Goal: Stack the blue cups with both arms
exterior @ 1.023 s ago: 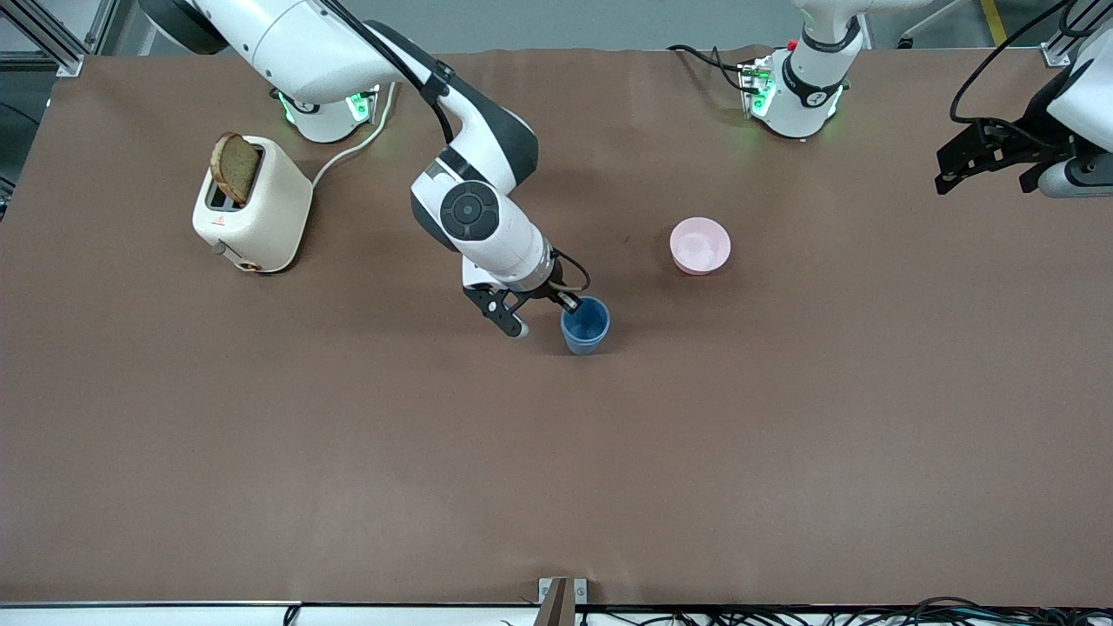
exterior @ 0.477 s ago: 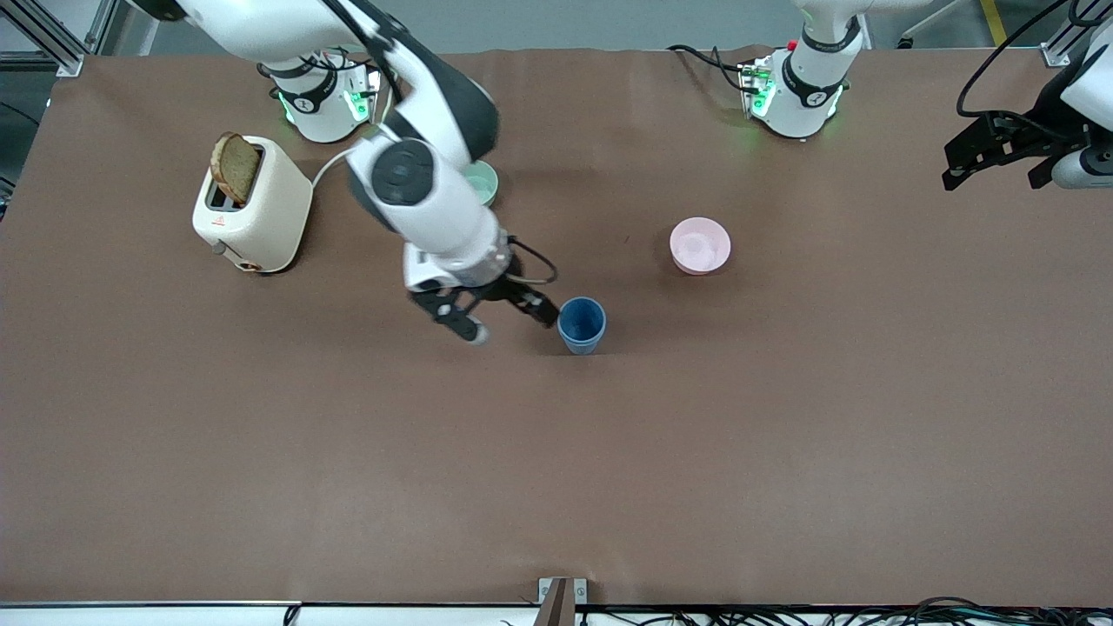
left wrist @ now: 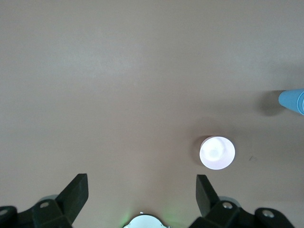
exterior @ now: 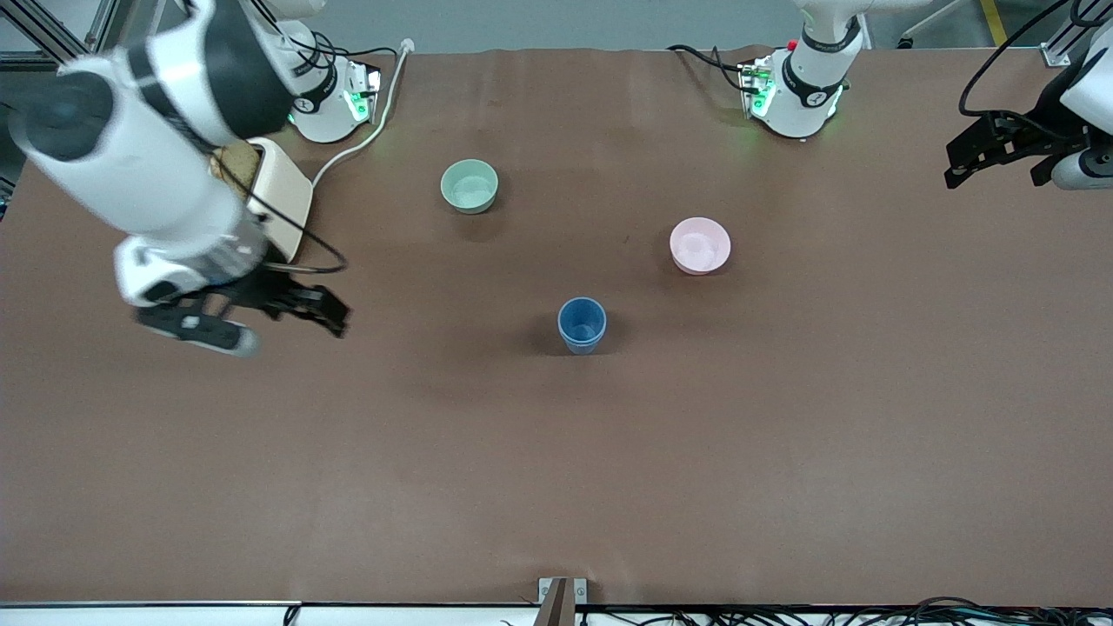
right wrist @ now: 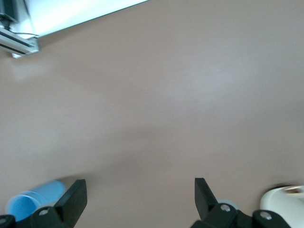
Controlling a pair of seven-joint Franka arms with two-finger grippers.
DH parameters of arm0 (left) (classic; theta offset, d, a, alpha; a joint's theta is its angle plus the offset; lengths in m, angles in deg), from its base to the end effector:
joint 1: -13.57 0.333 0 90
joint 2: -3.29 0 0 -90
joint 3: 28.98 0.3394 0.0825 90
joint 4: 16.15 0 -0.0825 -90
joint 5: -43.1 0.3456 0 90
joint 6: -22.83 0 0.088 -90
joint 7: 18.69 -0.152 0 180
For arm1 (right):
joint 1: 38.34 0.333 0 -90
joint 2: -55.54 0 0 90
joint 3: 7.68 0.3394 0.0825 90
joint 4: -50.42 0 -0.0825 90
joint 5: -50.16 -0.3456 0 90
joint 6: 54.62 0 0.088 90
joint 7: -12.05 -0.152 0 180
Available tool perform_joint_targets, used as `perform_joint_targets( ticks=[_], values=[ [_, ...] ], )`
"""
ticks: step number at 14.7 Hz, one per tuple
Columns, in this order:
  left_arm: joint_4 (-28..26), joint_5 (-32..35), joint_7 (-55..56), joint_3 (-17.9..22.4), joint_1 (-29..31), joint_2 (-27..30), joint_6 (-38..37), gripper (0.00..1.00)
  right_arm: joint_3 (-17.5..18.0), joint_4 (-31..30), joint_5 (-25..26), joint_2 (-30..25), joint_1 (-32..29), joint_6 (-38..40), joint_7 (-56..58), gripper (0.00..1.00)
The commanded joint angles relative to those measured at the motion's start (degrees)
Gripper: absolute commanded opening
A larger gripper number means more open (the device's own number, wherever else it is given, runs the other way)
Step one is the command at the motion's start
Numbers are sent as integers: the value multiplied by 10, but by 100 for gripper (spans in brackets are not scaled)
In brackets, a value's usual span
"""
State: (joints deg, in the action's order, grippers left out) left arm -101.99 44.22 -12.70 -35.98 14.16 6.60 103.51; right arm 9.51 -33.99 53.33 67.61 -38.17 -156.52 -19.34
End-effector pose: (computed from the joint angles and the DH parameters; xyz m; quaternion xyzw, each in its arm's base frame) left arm 0.4750 -0.0523 0.6484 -0.9998 0.0021 0.0148 0.0149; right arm 0.5840 0.1568 0.5525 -0.9911 0.1224 -0.0459 0.0245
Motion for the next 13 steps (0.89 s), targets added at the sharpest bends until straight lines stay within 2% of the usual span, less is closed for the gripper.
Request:
perform_joint_targets(
  ticks=[1, 5, 8, 10, 11, 13],
  values=[
    [5, 11, -12, -1, 6, 5, -10, 100, -10, -36, -1, -68, -47, 57, 83, 100],
    [4, 6, -13, -4, 1, 3, -19, 100, -93, -36, -5, -100, -47, 116, 213, 100],
    [3, 4, -13, -5, -1, -3, -19, 100, -140, -16, -12, -105, -41, 152, 266, 100],
    [4, 2, -13, -6, -2, -2, -19, 100, -210, 1, -29, -104, 6, 185, 286, 100],
    [4, 2, -13, -6, -3, -1, -19, 100, -223, 1, -39, -104, 11, 186, 288, 100],
    [4, 2, -15, -5, -4, -2, -20, 100, -222, 7, -45, -104, -7, 187, 289, 100]
  ],
)
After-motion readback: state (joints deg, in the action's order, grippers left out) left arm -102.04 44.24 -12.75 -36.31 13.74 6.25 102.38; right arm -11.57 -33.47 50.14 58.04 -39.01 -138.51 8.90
